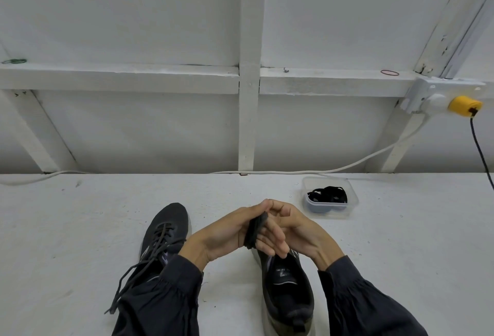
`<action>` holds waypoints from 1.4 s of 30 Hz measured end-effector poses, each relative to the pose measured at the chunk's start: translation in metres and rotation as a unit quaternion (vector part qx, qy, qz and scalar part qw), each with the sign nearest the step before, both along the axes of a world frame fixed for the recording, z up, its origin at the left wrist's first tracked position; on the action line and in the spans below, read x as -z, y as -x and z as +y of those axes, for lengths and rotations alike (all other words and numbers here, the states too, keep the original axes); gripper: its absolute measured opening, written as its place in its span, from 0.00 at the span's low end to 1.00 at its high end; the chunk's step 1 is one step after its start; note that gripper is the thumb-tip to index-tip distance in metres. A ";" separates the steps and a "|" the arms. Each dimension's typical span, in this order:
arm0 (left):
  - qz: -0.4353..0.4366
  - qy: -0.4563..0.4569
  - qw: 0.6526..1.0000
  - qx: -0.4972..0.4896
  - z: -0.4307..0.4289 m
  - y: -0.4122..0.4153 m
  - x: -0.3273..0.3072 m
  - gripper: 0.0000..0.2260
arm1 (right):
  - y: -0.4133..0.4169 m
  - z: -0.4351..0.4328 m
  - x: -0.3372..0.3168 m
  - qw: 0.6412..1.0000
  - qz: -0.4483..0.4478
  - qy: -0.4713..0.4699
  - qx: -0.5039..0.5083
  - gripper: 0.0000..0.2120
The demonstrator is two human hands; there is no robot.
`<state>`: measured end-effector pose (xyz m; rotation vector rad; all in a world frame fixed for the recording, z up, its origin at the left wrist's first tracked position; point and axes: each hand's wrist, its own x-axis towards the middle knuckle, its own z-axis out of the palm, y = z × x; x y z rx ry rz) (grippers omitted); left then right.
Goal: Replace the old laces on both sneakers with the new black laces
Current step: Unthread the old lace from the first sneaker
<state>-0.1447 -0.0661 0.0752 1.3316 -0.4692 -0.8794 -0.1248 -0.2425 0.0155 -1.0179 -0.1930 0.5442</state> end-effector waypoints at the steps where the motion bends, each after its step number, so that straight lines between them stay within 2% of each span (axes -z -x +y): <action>1: -0.004 0.000 1.000 0.002 0.000 0.000 -0.001 0.27 | 0.000 0.000 0.000 1.000 -0.008 0.008 0.002 0.16; 9: -0.009 -0.023 1.000 0.018 0.000 0.002 -0.005 0.21 | 0.001 -0.001 -0.008 0.997 -0.052 0.025 -0.043 0.09; 11: -0.010 -0.028 0.999 0.033 0.001 0.002 -0.006 0.21 | 0.000 -0.002 -0.011 0.996 -0.049 0.035 -0.065 0.12; 14: -0.012 -0.035 0.998 0.050 0.003 0.003 -0.004 0.20 | -0.002 -0.003 -0.018 0.990 -0.070 0.083 -0.095 0.16; 19: -0.015 -0.030 0.995 0.091 0.002 0.002 -0.001 0.19 | -0.004 -0.006 -0.026 0.971 -0.122 0.164 -0.122 0.15; 24: -0.027 -0.034 0.995 0.089 0.002 0.001 0.003 0.18 | -0.004 -0.007 -0.027 0.959 -0.169 0.193 -0.116 0.08; 28: -0.018 -0.037 0.999 0.036 0.004 -0.002 0.006 0.17 | 0.002 -0.001 -0.026 0.958 -0.188 0.208 -0.065 0.05; 33: -0.001 -0.006 0.999 -0.032 0.005 -0.007 0.010 0.16 | 0.007 0.009 -0.022 0.955 -0.202 0.209 0.051 0.06; 38: 0.003 0.011 0.997 -0.075 0.009 -0.011 0.013 0.16 | 0.007 0.016 -0.015 0.934 -0.240 0.225 0.138 0.04; 42: 0.009 0.010 0.996 -0.092 0.010 -0.010 0.015 0.16 | 0.008 0.023 -0.003 0.897 -0.285 0.286 0.181 0.05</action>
